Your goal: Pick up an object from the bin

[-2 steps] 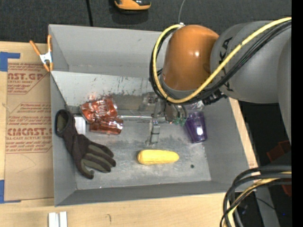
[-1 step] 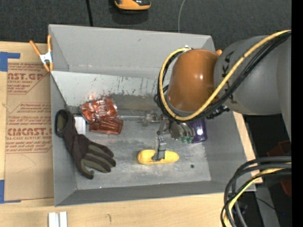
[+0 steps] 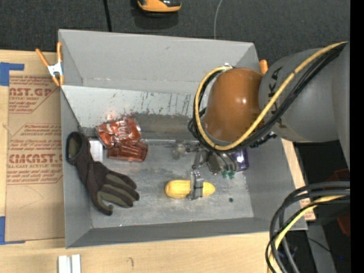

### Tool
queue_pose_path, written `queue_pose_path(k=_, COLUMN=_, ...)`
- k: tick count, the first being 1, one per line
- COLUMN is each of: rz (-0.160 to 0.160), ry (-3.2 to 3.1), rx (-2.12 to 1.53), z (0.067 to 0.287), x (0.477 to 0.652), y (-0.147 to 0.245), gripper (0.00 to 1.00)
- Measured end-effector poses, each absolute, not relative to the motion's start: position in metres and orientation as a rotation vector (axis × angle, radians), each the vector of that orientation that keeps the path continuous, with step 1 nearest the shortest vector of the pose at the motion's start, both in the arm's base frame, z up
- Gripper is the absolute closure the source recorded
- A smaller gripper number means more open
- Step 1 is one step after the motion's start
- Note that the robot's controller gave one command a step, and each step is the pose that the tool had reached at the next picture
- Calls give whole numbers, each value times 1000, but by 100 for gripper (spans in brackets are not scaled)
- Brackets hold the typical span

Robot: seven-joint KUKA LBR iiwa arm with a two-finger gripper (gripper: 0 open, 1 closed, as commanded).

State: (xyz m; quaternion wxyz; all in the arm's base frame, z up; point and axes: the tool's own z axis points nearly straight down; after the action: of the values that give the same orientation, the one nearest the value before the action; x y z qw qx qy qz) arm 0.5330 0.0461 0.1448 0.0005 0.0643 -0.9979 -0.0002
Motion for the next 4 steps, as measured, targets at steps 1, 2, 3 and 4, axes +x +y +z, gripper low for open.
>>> queue_pose_path(k=1, rz=-3, ry=-3092, rx=566, z=126, x=551, y=82, gripper=100)
queue_pose_path(k=2, rz=-3, ry=-3092, rx=565, z=126, x=551, y=82, gripper=0)
queue_pose_path(k=3, rz=-3, ry=-3092, rx=565, z=126, x=551, y=82, gripper=0)
queue_pose_path(k=4, rz=-2, ry=-3038, rx=818, z=102, x=542, y=36, gripper=100)
